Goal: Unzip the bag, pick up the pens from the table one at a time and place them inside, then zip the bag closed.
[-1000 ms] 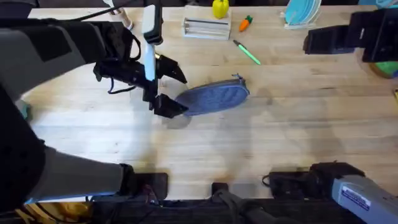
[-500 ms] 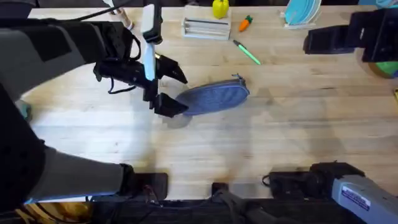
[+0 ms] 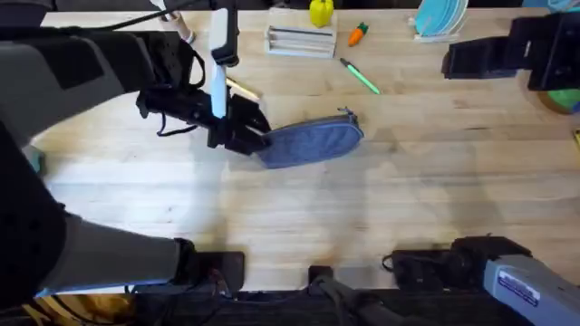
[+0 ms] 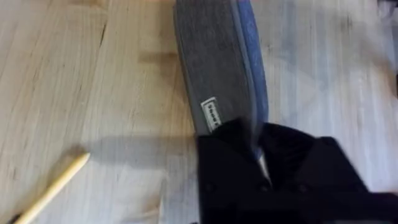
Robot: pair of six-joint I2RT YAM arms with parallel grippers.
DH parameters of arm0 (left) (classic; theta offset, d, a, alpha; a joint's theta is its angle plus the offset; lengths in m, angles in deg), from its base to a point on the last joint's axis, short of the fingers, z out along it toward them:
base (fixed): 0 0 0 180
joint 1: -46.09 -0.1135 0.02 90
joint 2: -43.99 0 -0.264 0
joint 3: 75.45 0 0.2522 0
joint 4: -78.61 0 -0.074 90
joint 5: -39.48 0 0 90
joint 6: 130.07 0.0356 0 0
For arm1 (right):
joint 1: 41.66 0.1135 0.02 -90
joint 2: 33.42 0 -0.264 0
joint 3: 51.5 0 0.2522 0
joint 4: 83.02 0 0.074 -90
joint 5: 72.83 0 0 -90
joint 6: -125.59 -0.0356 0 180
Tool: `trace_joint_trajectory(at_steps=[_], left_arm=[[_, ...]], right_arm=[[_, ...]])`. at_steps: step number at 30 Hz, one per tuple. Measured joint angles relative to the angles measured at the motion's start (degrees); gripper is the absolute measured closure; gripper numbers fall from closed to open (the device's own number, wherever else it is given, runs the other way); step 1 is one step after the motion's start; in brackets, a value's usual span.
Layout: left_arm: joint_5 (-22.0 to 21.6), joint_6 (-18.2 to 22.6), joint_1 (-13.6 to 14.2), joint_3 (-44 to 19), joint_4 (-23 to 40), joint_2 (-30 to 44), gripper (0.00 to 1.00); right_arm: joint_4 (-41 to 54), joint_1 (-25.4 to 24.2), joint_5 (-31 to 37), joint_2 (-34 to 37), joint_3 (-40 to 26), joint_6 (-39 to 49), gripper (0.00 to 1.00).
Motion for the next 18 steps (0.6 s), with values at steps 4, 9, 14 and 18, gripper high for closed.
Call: trace_joint_trajectory(at_steps=[4, 9, 14, 18], left_arm=[[-0.39, 0.15, 0.07, 0.02, -0.20, 0.02, 0.955], [-0.39, 0.17, 0.07, 0.02, -0.18, 0.02, 0.961], [-0.39, 0.17, 0.07, 0.02, -0.13, 0.02, 0.960], [-0.37, 0.17, 0.07, 0.02, -0.13, 0.02, 0.960]], right_arm=[[0.00, 0.00, 0.00, -0.02, 0.00, 0.00, 0.004], [0.14, 0.00, -3.13, -0.01, 0.00, -1.46, 0.004], [0.09, 0.00, -9.01, 0.09, 0.00, -2.86, 0.005], [-0.34, 0.62, -12.92, 2.34, -0.20, -3.04, 0.004]])
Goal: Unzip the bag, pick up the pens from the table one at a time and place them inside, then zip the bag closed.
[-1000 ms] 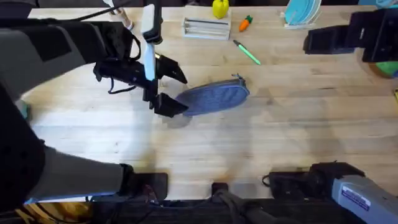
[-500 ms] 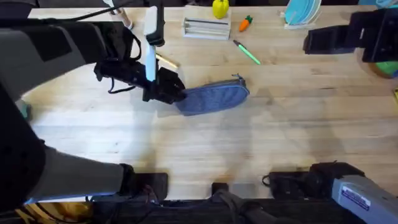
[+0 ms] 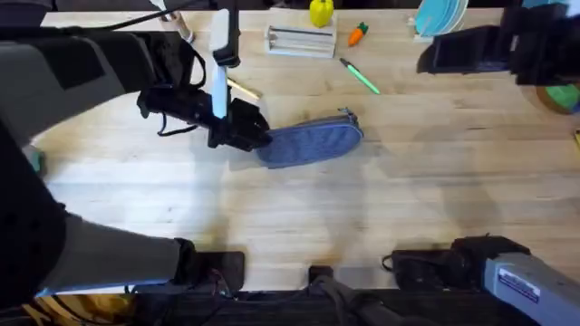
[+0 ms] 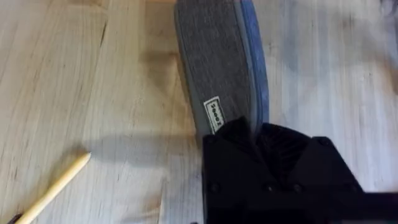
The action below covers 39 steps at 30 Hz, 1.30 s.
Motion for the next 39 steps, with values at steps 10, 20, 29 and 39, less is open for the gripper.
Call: trace_joint_trajectory(at_steps=[10, 20, 29, 39], left_arm=[[0.00, 0.00, 0.00, 0.00, 0.00, 0.00, 0.959], [0.00, 0.00, 0.00, 0.00, 0.00, 0.00, 0.959], [0.00, 0.00, 0.00, 0.00, -0.07, -0.01, 0.959], [0.00, 0.00, 0.00, 0.00, -0.09, 0.00, 0.959]], right_arm=[[-5.26, 6.29, -3.97, 14.34, -0.02, 0.14, 0.005], [-8.84, 8.54, -4.41, 28.19, -0.02, 0.68, 0.005], [-10.46, 8.54, -7.69, 35.87, -0.02, 0.70, 0.006], [-12.96, 9.19, -9.94, 38.59, -0.02, 1.57, 0.008]])
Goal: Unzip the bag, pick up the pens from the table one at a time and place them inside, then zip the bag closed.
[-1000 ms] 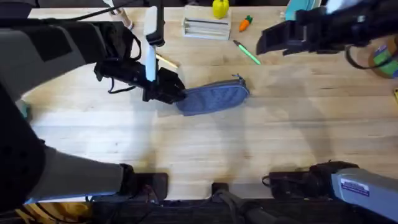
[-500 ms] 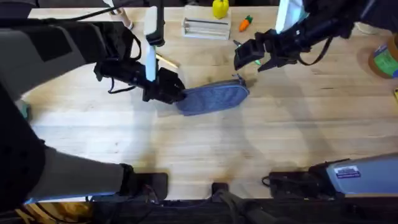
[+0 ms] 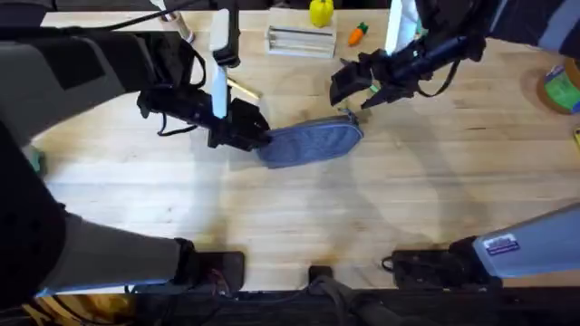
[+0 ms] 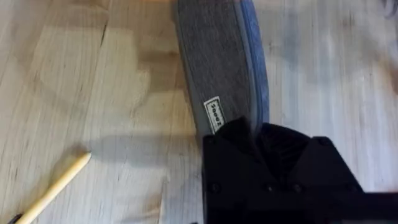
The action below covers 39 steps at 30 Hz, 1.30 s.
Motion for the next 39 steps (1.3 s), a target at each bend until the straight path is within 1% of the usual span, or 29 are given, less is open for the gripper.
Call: trace_joint_trajectory(at_steps=[5, 10, 14, 23, 25, 33, 35, 37, 39], left_arm=[[0.00, 0.00, 0.00, 0.00, -0.02, 0.00, 0.959], [0.00, 0.00, 0.00, 0.00, -0.15, 0.00, 0.959], [0.00, 0.00, 0.00, 0.00, -0.15, 0.00, 0.959], [0.00, 0.00, 0.00, 0.00, -0.15, 0.00, 0.959], [0.00, -0.01, 0.00, 0.00, -0.15, 0.00, 0.959], [0.00, -0.02, 0.00, 0.00, -0.11, 0.00, 0.959], [-0.02, 0.00, 0.00, 0.00, -0.07, 0.00, 0.959], [-0.02, 0.00, 0.00, 0.00, 0.00, -0.02, 0.959], [-0.02, 0.00, 0.00, 0.00, 0.02, 0.00, 0.959]], right_arm=[[-1.41, 0.22, -0.05, 0.42, -0.02, 0.05, 0.017], [-1.58, 1.15, -0.07, 0.93, -0.02, 0.20, 0.061], [-1.54, 1.97, -0.07, 1.21, -0.02, 0.20, 0.077], [-0.53, 2.47, -0.24, 2.45, -0.02, 0.29, 0.182], [-0.56, 2.46, -0.24, 3.24, -0.02, 0.40, 0.227], [-0.25, 2.45, 0.00, 3.86, -0.02, 0.44, 0.475], [0.34, 2.45, 0.05, 3.86, -0.02, 0.47, 0.548], [0.95, 2.45, 0.04, 3.86, -0.02, 0.61, 0.645], [1.40, 2.45, 0.02, 3.86, -0.02, 0.62, 0.712]])
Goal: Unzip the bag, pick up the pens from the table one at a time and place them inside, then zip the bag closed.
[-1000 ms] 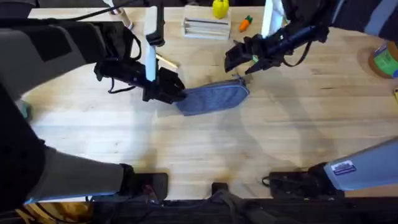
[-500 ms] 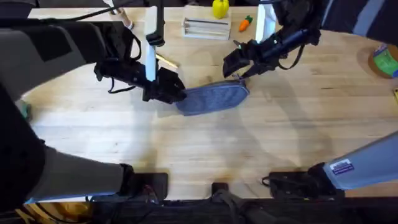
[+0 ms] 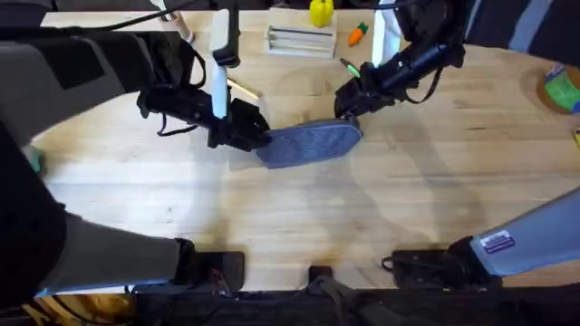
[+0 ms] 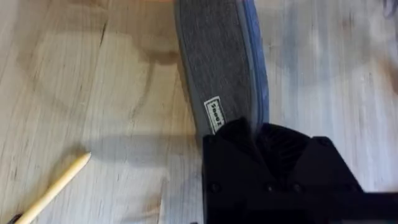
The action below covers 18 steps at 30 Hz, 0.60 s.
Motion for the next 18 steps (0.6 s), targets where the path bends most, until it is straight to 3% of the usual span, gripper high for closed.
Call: trace_joint_trajectory(at_steps=[5, 18], left_arm=[[0.01, 0.00, 0.00, 0.00, 0.00, 0.00, 0.959], [0.02, 0.00, 0.00, 0.00, 0.01, 0.00, 0.959]], right_arm=[[0.45, 0.00, -0.03, 0.00, 0.00, -0.01, 0.959], [1.56, 0.00, -0.04, 0.00, -0.39, -0.02, 0.969]])
